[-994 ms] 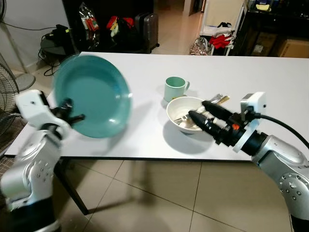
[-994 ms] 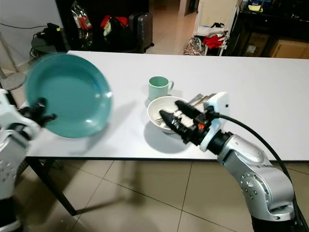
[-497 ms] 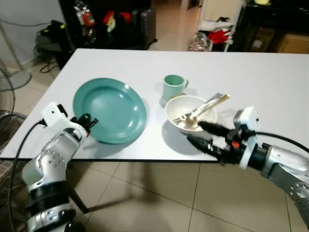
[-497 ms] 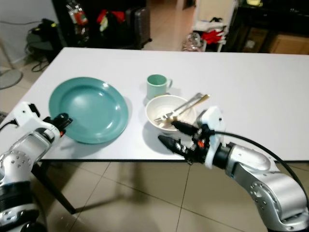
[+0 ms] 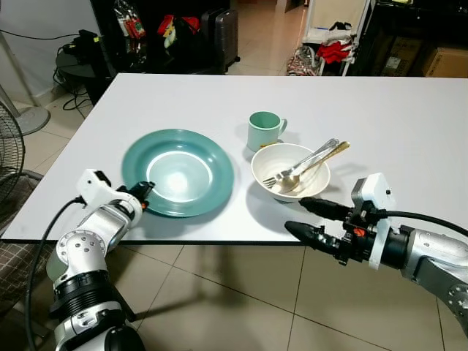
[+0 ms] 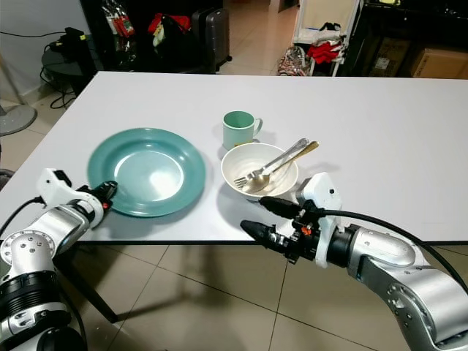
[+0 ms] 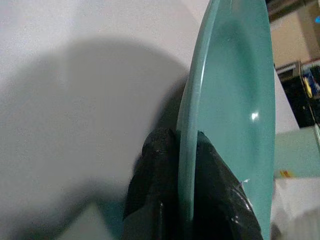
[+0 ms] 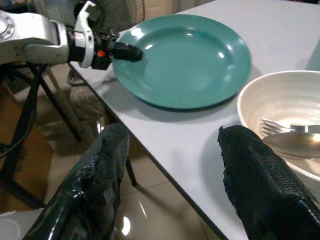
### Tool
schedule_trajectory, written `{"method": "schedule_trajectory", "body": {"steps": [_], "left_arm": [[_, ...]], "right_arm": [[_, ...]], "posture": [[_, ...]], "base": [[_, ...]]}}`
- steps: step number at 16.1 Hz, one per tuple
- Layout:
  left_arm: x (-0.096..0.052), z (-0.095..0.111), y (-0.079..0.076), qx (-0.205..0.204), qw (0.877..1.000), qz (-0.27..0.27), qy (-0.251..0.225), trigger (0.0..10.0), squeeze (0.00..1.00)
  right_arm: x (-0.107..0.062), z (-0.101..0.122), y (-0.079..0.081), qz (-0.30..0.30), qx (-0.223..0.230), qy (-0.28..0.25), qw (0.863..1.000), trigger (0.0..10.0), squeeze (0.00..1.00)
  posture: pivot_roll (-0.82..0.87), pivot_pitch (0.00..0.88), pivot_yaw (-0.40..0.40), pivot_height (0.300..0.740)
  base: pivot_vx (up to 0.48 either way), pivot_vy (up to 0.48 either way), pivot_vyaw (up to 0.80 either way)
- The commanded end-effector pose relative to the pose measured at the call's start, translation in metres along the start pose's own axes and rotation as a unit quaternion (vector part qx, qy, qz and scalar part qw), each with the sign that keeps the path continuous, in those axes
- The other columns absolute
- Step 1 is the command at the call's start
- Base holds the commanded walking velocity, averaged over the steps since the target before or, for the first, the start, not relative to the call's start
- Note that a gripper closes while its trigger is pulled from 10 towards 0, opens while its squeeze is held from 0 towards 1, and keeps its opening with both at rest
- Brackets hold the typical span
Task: Setting the table
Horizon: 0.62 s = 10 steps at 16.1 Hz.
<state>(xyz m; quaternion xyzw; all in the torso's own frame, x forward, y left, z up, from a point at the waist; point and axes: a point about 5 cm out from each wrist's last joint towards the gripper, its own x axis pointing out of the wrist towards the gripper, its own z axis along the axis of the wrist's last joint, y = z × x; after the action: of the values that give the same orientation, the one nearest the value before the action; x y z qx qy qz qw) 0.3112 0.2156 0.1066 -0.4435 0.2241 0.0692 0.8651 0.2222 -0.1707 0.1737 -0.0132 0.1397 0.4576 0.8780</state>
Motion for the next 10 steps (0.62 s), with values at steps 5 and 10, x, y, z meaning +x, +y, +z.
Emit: {"method": "schedule_trajectory", "body": {"steps": [5,10], "left_arm": [[0.004,-0.023,-0.012,-0.007,0.998,-0.011,0.066,10.0,0.0],[0.005,-0.017,-0.007,-0.014,0.998,0.001,0.056,10.0,0.64]], "right_arm": [[0.002,0.002,0.007,0.015,-0.009,0.002,1.0,10.0,0.0],[0.005,0.003,0.008,0.014,-0.007,-0.005,1.0,10.0,0.0]], "posture": [[-0.13,0.0,0.06,0.74],[-0.12,0.0,0.057,0.74]], "base": [[0.0,0.0,0.0],[0.0,0.0,0.0]]}}
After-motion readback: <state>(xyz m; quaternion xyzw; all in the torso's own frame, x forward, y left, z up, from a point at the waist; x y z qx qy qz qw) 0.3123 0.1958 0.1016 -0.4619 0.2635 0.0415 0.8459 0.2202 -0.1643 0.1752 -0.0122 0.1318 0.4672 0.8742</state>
